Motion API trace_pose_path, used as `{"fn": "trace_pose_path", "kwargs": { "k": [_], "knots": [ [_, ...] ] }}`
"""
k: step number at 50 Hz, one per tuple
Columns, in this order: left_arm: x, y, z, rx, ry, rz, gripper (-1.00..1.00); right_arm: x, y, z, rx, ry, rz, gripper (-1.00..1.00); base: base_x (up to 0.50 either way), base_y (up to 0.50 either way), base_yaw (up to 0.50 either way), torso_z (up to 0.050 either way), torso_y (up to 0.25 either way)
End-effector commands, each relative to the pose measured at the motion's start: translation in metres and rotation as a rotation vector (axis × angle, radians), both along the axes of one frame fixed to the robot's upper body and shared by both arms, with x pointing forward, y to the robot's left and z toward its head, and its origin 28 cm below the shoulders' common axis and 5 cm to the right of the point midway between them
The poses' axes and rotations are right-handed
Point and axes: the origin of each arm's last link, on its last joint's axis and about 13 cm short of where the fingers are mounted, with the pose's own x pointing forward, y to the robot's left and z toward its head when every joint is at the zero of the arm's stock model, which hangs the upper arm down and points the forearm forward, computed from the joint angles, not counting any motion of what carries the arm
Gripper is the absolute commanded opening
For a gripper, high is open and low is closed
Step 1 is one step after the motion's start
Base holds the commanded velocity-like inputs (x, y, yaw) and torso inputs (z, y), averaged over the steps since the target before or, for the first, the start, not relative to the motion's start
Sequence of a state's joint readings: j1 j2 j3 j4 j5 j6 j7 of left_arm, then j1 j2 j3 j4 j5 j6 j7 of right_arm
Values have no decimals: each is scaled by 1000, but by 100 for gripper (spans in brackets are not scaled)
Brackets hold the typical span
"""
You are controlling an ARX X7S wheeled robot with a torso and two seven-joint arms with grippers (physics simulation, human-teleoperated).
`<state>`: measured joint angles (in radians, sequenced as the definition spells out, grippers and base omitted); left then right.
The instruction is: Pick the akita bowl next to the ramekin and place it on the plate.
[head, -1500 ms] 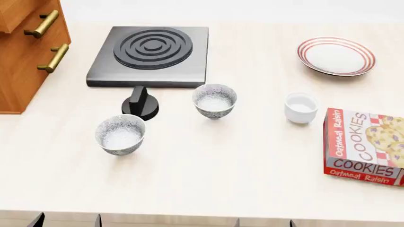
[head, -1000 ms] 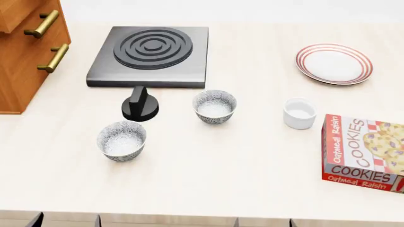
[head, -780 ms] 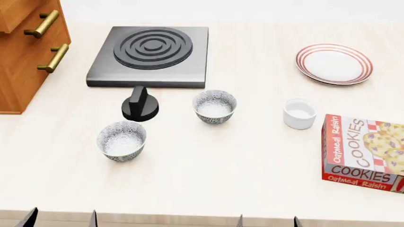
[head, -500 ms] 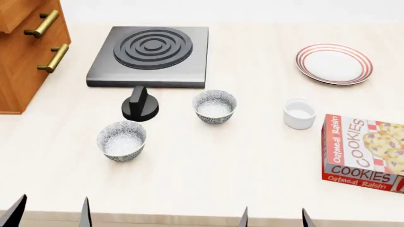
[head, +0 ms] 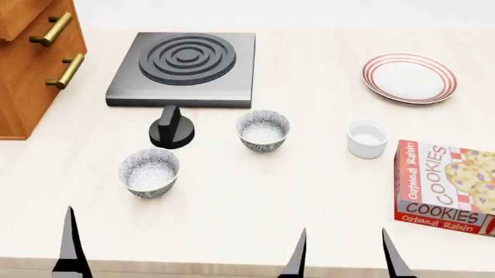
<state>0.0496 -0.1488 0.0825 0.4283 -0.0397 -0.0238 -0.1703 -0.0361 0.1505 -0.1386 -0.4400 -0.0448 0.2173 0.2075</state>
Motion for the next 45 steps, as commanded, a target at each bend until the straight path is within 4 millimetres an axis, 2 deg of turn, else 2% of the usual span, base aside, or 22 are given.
{"fn": "trace_pose_path", "kwargs": {
  "k": [1,9,23,38,45],
  "knots": [
    [-8,2,18,-14,-81,-4,100,-8,-1,17,-25,-76,-12,100,0,0,0,0,0],
    [-22,5,37,-37,-155,-21,100,-15,-2,28,-49,-135,-22,100,0,0,0,0,0],
    [-32,8,50,-42,-201,-29,100,-26,-2,40,-61,-209,-34,100,0,0,0,0,0],
    [-38,10,53,-75,-229,-13,100,-31,-2,40,-49,-257,-26,100,5,0,0,0,0],
    [-36,10,51,-75,-230,-8,100,-30,-2,38,-47,-261,-23,100,236,0,0,0,0]
  ]
}}
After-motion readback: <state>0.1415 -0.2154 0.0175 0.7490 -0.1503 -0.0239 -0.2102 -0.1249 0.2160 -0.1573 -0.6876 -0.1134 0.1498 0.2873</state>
